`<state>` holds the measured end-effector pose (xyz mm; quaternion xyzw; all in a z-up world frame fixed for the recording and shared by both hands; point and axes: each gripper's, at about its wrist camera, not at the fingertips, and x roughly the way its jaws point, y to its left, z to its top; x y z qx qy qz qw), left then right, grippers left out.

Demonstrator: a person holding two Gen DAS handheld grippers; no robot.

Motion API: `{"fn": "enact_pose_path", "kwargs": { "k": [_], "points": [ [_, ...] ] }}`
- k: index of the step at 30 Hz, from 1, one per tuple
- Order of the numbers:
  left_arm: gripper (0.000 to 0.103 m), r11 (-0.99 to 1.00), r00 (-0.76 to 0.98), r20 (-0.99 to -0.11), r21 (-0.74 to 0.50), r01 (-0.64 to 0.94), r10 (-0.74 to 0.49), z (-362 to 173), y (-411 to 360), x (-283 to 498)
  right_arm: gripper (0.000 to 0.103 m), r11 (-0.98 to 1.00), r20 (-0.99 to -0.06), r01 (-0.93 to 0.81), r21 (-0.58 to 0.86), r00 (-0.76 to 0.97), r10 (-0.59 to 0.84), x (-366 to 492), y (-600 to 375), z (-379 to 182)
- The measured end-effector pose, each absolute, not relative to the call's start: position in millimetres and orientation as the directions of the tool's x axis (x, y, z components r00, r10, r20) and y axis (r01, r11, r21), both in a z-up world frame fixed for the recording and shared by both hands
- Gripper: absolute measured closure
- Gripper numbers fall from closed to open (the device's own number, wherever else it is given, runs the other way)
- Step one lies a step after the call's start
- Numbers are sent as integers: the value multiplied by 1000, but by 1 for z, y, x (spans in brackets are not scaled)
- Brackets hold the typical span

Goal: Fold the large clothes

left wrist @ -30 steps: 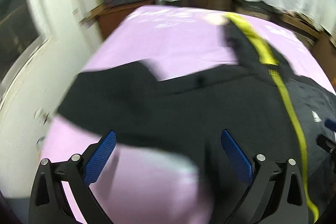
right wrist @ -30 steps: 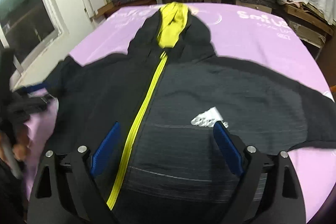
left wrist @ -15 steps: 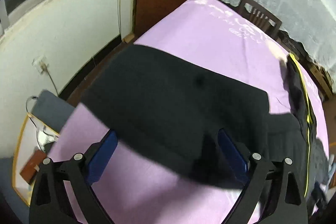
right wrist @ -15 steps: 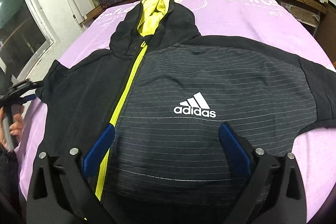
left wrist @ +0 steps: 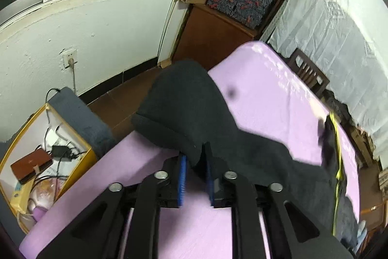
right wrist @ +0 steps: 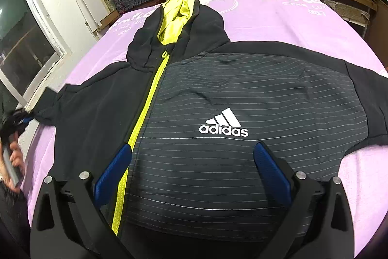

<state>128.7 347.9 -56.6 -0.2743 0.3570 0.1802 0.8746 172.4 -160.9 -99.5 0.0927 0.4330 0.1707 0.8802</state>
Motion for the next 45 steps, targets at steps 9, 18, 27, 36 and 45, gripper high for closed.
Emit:
{"fn": "enact_pose_path", "kwargs": {
  "k": [9, 18, 27, 36, 45],
  "points": [
    [41, 763, 655, -648, -172, -623, 388, -16, 334, 111, 4, 924, -725, -199, 327, 575, 380, 178, -163, -97],
    [25, 987, 625, -780, -88, -134, 15, -27, 151, 289, 4, 961, -721, -174, 213, 635, 275, 296, -135, -45],
    [8, 999, 515, -856, -52, -5, -42, -82, 74, 435, 4, 961, -793, -82, 264, 549, 265, 421, -147, -82],
    [100, 993, 629, -769, -68, 95, -113, -79, 57, 453, 74, 935, -762, -293, 199, 554, 335, 425, -104, -93],
    [103, 992, 744, -668, -74, -106, 29, -31, 71, 499, 91, 937, -673, -236, 256, 653, 348, 452, -126, -63]
  ]
}}
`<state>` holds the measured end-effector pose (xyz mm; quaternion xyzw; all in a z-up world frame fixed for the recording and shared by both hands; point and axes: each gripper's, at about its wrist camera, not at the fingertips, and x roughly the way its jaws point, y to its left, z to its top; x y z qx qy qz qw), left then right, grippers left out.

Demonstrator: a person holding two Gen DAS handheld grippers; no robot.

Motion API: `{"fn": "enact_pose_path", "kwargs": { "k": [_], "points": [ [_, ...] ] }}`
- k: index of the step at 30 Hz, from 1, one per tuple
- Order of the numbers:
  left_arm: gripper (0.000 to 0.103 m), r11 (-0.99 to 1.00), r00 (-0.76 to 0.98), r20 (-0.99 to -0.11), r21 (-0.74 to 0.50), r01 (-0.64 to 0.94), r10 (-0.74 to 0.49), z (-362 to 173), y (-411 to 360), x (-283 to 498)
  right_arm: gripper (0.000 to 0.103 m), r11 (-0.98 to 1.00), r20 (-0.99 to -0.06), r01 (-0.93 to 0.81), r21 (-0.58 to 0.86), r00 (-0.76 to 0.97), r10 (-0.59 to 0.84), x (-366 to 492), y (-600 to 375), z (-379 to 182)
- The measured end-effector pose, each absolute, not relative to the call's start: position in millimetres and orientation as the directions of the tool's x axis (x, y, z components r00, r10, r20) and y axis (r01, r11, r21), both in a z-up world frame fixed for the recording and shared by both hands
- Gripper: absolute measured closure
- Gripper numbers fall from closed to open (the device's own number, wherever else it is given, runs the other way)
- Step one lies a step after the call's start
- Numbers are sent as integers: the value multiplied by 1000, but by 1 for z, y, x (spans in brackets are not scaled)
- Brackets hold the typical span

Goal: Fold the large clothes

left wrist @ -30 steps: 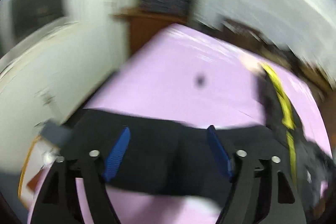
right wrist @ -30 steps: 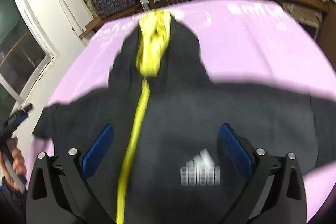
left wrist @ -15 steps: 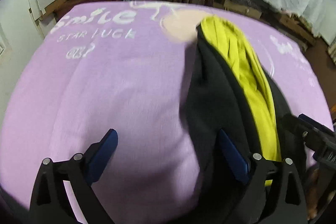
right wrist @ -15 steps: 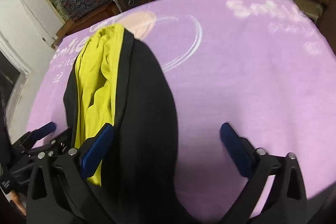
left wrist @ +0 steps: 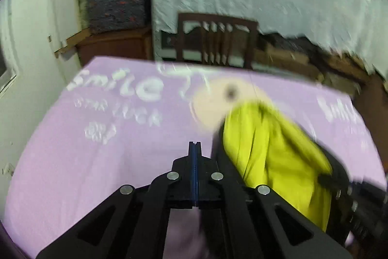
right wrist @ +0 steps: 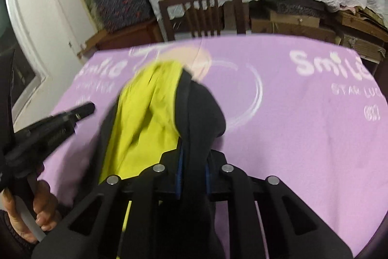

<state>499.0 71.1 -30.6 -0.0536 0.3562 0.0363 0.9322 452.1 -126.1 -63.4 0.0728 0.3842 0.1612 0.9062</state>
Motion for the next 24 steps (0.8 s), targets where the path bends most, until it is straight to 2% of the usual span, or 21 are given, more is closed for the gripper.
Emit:
{"fn": "enact_pose_path", "kwargs": {
  "k": [2, 4, 5, 6, 7, 8, 9, 10, 12, 13, 15, 16, 17, 18, 19, 22, 24],
  "points": [
    [103, 987, 735, -678, -138, -88, -29, -25, 75, 514, 91, 942, -663, -235, 238, 670, 335, 467, -118, -58],
    [100, 970, 689, -702, -243, 5, -180, -29, 81, 518, 91, 942, -673, -244, 232, 658, 336, 477, -114, -61],
    [99, 965, 657, -724, -261, 22, -211, -35, 86, 519, 91, 941, -683, -248, 231, 648, 338, 480, -114, -65],
    [93, 964, 640, -736, -264, 28, -220, -39, 89, 516, 91, 943, -692, -247, 223, 642, 331, 481, -117, -72],
    [69, 964, 620, -751, -265, 33, -228, -45, 94, 514, 87, 945, -700, -243, 219, 635, 326, 479, -121, -78],
    [40, 963, 603, -763, -268, 28, -230, -49, 99, 513, 82, 945, -709, -234, 228, 626, 326, 479, -126, -83],
    [32, 958, 590, -771, -288, 16, -242, -55, 104, 510, 62, 943, -713, -207, 262, 616, 334, 479, -136, -88],
    [29, 951, 576, -774, -309, 21, -264, -60, 106, 511, 43, 940, -711, -185, 288, 616, 339, 478, -141, -89],
    [27, 926, 515, -784, -373, 56, -347, -72, 105, 509, 31, 926, -695, -156, 343, 621, 362, 477, -151, -89],
    [22, 909, 479, -785, -409, 77, -393, -78, 101, 509, 31, 915, -691, -157, 371, 612, 385, 477, -153, -91],
    [24, 944, 497, -803, -299, 142, -329, -76, 81, 507, 29, 906, -712, -178, 383, 567, 413, 479, -147, -97],
    [54, 956, 515, -806, -245, 159, -292, -75, 73, 504, 35, 915, -715, -188, 356, 576, 397, 476, -142, -95],
    [77, 959, 516, -810, -209, 191, -279, -75, 63, 503, 49, 909, -719, -219, 354, 558, 414, 477, -137, -95],
    [79, 966, 537, -805, -180, 185, -252, -74, 57, 501, 84, 902, -727, -251, 350, 535, 431, 476, -128, -95],
    [86, 967, 551, -797, -176, 182, -249, -73, 55, 500, 90, 903, -733, -262, 341, 527, 430, 476, -123, -96],
    [88, 979, 612, -764, -161, 124, -203, -61, 54, 508, 92, 928, -710, -249, 279, 597, 373, 476, -115, -86],
    [89, 982, 642, -745, -172, 77, -181, -47, 56, 520, 93, 937, -687, -201, 286, 639, 347, 487, -119, -75]
  ]
}}
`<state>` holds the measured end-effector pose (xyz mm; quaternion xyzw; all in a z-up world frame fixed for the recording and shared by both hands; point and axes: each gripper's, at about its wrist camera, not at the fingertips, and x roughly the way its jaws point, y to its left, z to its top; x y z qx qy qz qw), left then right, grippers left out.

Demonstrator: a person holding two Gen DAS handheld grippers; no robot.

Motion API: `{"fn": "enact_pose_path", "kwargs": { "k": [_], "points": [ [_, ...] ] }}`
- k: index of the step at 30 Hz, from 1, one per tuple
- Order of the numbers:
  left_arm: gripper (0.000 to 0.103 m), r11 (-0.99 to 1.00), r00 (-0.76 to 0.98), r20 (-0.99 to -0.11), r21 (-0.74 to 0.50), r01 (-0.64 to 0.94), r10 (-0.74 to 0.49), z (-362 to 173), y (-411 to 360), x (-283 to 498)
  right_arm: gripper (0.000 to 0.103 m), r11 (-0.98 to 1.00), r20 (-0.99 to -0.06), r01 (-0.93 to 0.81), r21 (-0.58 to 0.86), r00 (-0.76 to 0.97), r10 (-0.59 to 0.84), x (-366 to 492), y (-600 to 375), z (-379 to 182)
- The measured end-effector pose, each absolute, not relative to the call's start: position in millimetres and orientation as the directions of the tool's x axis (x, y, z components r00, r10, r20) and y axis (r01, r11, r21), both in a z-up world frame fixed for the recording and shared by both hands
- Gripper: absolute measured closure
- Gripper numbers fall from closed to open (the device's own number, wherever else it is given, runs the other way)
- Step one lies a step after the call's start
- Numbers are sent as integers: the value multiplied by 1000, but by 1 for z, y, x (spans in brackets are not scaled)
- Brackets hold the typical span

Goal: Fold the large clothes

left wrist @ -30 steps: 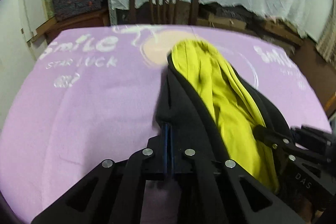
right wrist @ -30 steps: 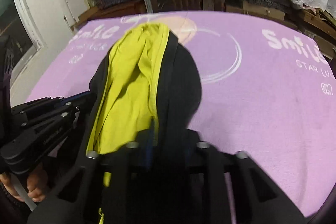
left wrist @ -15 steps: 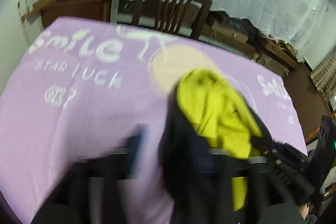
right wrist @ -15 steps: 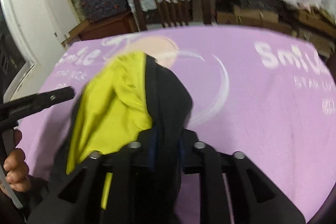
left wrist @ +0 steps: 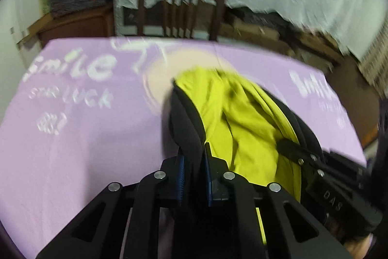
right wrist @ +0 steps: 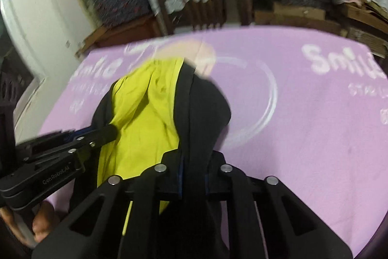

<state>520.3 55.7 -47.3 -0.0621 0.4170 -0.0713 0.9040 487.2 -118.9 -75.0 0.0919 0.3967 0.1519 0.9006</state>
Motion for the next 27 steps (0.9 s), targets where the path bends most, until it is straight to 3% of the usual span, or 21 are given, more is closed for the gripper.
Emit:
{"fn": "enact_pose_path", "kwargs": {
  "k": [4, 7, 9, 10, 11, 12, 15, 19, 21, 23, 25, 27],
  "points": [
    [89, 998, 732, -678, -57, 39, -68, -31, 37, 545, 93, 953, -651, -139, 271, 703, 287, 513, -122, -59],
    [86, 999, 718, -696, 28, 34, -5, -57, 28, 549, 87, 964, -711, -99, 247, 658, 250, 537, -121, -80],
    [74, 999, 668, -744, 44, 11, 25, -73, 34, 550, 80, 960, -746, -82, 269, 612, 262, 542, -126, -96],
    [66, 1000, 651, -759, -8, -12, 2, -74, 45, 547, 58, 956, -731, -63, 287, 630, 261, 536, -131, -88],
    [50, 998, 663, -748, -56, -40, -15, -69, 58, 539, 47, 955, -722, -50, 293, 643, 255, 530, -136, -83],
    [44, 995, 669, -743, -83, -60, -22, -62, 69, 527, 40, 952, -706, -50, 303, 659, 259, 520, -140, -76],
    [38, 986, 658, -743, -167, -1, -125, -49, 89, 480, 35, 928, -673, -172, 331, 646, 360, 463, -148, -56],
    [26, 968, 555, -795, -230, 99, -246, -64, 94, 392, 27, 925, -723, -253, 285, 577, 380, 376, -147, -65],
    [22, 975, 523, -823, -178, 131, -220, -76, 90, 349, 25, 919, -764, -293, 263, 519, 384, 325, -146, -80],
    [15, 982, 570, -815, 2, 189, -109, -81, 81, 291, 15, 923, -803, -312, 227, 477, 359, 282, -145, -94],
    [9, 969, 564, -824, 106, 223, -40, -85, 78, 252, 7, 930, -814, -355, 89, 512, 274, 234, -144, -95],
    [9, 969, 533, -844, 81, 233, -58, -86, 89, 215, 7, 931, -820, -364, 30, 523, 231, 195, -152, -95]
  ]
}}
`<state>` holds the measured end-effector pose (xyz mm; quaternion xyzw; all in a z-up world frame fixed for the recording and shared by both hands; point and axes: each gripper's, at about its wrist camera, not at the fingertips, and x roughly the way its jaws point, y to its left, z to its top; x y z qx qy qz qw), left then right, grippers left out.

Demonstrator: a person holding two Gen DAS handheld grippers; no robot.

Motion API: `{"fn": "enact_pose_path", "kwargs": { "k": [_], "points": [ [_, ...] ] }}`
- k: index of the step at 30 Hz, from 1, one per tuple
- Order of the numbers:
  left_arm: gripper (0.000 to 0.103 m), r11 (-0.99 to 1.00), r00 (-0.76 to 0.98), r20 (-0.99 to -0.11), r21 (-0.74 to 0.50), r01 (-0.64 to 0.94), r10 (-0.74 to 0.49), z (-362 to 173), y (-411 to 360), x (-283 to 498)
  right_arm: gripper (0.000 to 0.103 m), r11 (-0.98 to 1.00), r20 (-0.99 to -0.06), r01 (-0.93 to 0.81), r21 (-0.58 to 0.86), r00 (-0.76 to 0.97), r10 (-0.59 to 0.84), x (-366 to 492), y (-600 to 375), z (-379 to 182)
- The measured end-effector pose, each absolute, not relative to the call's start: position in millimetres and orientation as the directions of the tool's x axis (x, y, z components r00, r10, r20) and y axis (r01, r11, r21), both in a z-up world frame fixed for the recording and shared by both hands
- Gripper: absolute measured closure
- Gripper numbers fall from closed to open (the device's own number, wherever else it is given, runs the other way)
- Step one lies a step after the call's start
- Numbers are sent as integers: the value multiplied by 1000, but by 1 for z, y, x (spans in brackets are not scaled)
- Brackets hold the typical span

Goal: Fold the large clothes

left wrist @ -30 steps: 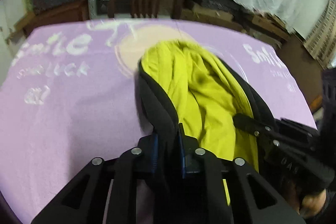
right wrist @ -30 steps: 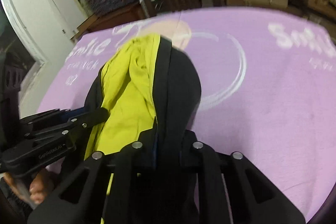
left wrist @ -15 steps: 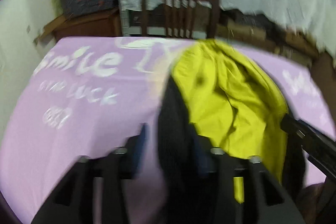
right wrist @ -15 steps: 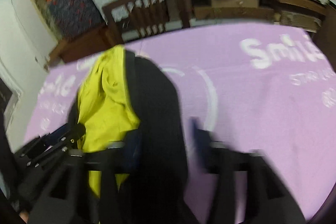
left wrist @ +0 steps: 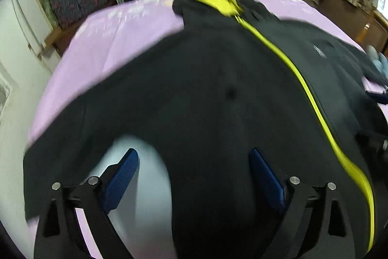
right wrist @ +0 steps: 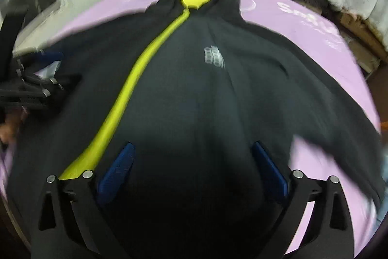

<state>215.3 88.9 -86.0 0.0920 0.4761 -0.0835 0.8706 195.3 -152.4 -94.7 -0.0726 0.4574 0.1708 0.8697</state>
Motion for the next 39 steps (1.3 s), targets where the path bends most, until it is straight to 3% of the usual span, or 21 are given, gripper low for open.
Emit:
{"fn": "enact_pose_path", "kwargs": {
  "k": [4, 9, 11, 14, 15, 16, 17, 18, 20, 24, 29, 30, 31, 32, 33, 39],
  "points": [
    [7, 973, 450, -877, -75, 217, -168, -86, 127, 140, 8, 948, -794, -259, 183, 529, 298, 111, -221, -82],
    [4, 969, 460, -862, -130, 208, -214, -86, 139, 73, 7, 921, -780, -159, 356, 492, 386, 43, -265, -100],
    [3, 962, 461, -852, -163, 219, -249, -86, 132, 65, 8, 927, -770, -161, 339, 518, 372, 24, -260, -104],
    [4, 964, 500, -840, -95, 249, -212, -92, 108, 54, 29, 933, -758, -189, 307, 543, 360, 20, -241, -104],
    [6, 962, 517, -831, -77, 263, -208, -93, 101, 51, 47, 931, -755, -199, 306, 545, 365, 20, -236, -105],
    [27, 960, 537, -818, -63, 272, -205, -92, 96, 50, 66, 937, -759, -205, 282, 550, 348, 21, -231, -105],
    [50, 952, 556, -803, -44, 302, -213, -90, 88, 47, 74, 945, -764, -201, 260, 556, 328, 21, -229, -104],
    [61, 951, 564, -799, -31, 308, -209, -89, 85, 47, 85, 940, -760, -205, 273, 553, 342, 23, -230, -103],
    [91, 958, 572, -795, -40, 284, -202, -87, 89, 45, 89, 917, -737, -205, 341, 548, 396, 20, -239, -98],
    [92, 953, 527, -799, -185, 240, -288, -89, 115, 45, 91, 899, -726, -233, 371, 531, 437, 9, -242, -95],
    [88, 938, 488, -802, -270, 219, -345, -86, 134, 33, 88, 884, -724, -204, 422, 511, 463, 6, -250, -102],
    [73, 937, 486, -802, -279, 210, -347, -86, 134, 34, 79, 883, -722, -200, 426, 513, 464, 5, -251, -101],
    [46, 941, 494, -801, -279, 194, -339, -86, 139, 28, 62, 882, -717, -194, 429, 521, 463, 0, -252, -98],
    [25, 947, 504, -802, -265, 182, -321, -86, 142, 25, 53, 880, -714, -201, 430, 521, 468, -4, -252, -98],
    [24, 954, 516, -802, -245, 172, -300, -86, 146, 21, 47, 882, -711, -220, 417, 526, 467, -12, -249, -96],
    [25, 955, 521, -801, -225, 192, -293, -78, 152, 22, 46, 919, -717, -272, 284, 576, 392, -37, -223, -85]
  ]
}}
